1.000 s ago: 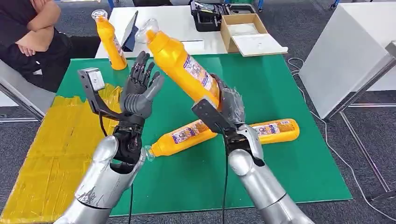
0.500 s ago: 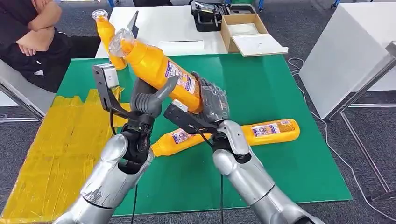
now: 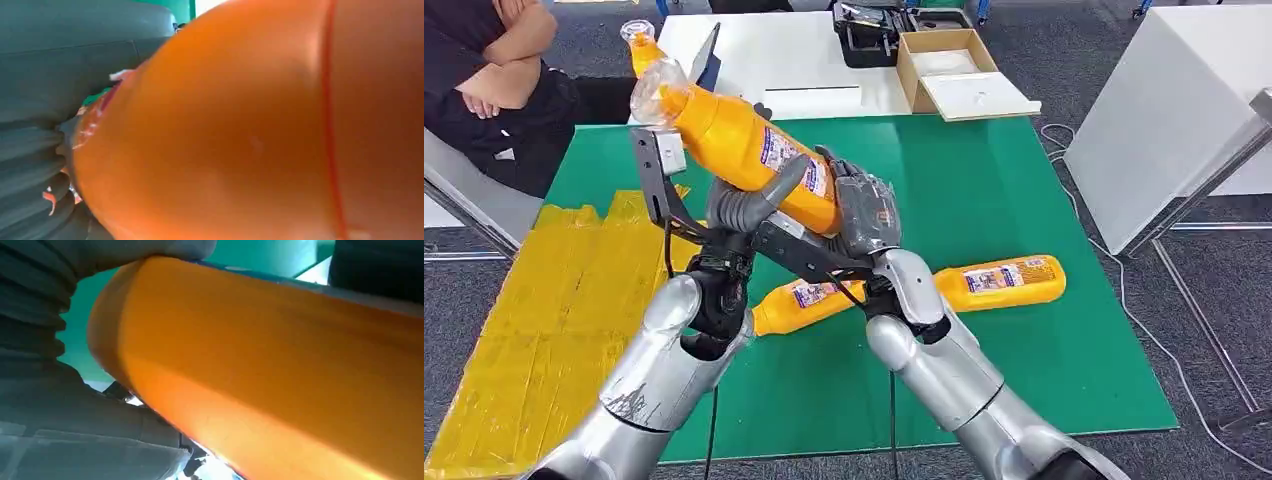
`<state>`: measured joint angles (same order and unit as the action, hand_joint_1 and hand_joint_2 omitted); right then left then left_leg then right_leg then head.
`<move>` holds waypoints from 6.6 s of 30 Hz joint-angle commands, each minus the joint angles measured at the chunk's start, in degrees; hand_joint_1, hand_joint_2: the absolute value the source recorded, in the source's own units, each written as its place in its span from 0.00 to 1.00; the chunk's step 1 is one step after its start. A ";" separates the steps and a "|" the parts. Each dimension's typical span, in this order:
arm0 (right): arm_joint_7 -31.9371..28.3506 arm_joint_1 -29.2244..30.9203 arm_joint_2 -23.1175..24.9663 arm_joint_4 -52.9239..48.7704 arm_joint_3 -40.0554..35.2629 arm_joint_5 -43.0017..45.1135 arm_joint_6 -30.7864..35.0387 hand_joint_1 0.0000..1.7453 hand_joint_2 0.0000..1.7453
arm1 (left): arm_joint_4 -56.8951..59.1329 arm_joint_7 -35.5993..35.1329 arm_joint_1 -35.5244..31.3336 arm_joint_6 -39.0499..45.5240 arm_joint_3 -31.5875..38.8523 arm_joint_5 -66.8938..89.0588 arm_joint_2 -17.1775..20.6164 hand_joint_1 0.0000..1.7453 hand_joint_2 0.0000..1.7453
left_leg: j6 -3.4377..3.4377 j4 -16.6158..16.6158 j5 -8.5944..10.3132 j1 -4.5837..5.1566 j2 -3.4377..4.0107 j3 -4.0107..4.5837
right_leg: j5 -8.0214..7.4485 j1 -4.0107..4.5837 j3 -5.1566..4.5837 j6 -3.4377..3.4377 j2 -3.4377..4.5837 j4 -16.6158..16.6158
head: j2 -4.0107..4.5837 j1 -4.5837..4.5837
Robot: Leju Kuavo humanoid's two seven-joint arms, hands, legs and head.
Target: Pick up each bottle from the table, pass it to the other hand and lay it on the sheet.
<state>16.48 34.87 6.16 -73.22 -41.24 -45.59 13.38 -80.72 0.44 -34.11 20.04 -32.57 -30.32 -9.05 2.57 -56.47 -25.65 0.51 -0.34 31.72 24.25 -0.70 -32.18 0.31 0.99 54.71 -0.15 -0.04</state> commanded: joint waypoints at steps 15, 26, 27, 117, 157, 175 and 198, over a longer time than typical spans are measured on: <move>-3.18 2.31 2.93 11.56 -13.29 5.04 -4.75 1.00 1.00 | 6.33 3.61 -7.06 2.26 1.87 0.57 -0.54 1.00 1.00 | -0.33 -0.08 -0.10 -0.09 -0.03 -0.16 | 0.10 0.09 0.21 -0.12 -0.19 0.05 | 0.00 0.00; -3.74 2.25 2.44 14.09 -11.65 8.50 -5.06 1.00 1.00 | 6.43 3.89 -6.98 2.34 3.43 0.56 0.71 1.00 1.00 | -0.13 0.00 0.00 -0.09 -0.05 -0.03 | 0.01 0.09 0.10 -0.05 -0.13 -0.05 | 0.00 0.00; -3.65 2.24 2.45 14.51 -11.06 9.37 -5.16 1.00 1.00 | 6.46 3.90 -7.02 2.25 3.83 0.53 0.83 1.00 1.00 | -0.22 -0.02 -0.03 -0.09 -0.07 -0.11 | 0.04 0.09 0.17 -0.08 -0.19 -0.03 | 0.00 -0.02; -2.96 -20.53 -17.85 -17.69 17.38 20.75 -12.40 0.00 0.00 | 53.79 5.88 1.06 12.32 11.24 94.71 13.46 0.00 0.00 | -0.20 0.01 -0.02 -0.01 0.01 -0.07 | 0.01 0.02 0.05 -0.05 -0.06 0.00 | 0.00 0.00; -11.04 -12.51 -34.05 -5.89 19.34 3.34 -24.45 0.00 1.00 | 1.60 25.21 9.64 4.78 33.72 35.64 18.56 0.00 0.00 | -0.19 -0.02 -0.04 -0.02 0.13 -0.07 | -0.02 0.03 0.05 -0.05 0.07 -0.01 | 0.00 0.00; -15.02 5.98 -28.04 17.02 8.17 -4.86 -31.35 0.00 1.00 | 1.80 26.49 10.61 7.96 33.05 31.22 21.16 0.00 0.00 | -0.25 0.02 -0.04 -0.04 0.25 -0.17 | -0.02 0.03 0.09 -0.08 0.14 0.02 | 0.00 0.00; -29.11 21.43 -27.44 35.00 -12.41 -0.78 -39.67 0.00 1.00 | 6.93 30.74 10.14 8.98 35.11 25.68 23.49 0.00 0.00 | -0.20 -0.02 0.00 -0.02 0.08 -0.09 | -0.01 0.02 0.09 -0.04 0.02 0.07 | 0.00 -0.02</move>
<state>-8.72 48.80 -21.97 -47.77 -42.15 -48.91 -22.97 -80.06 29.66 -22.02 28.68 2.25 -2.69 12.92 2.59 -56.48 -25.59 0.49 -0.39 31.79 24.21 -0.69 -32.20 0.35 0.98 54.76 -0.15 -0.07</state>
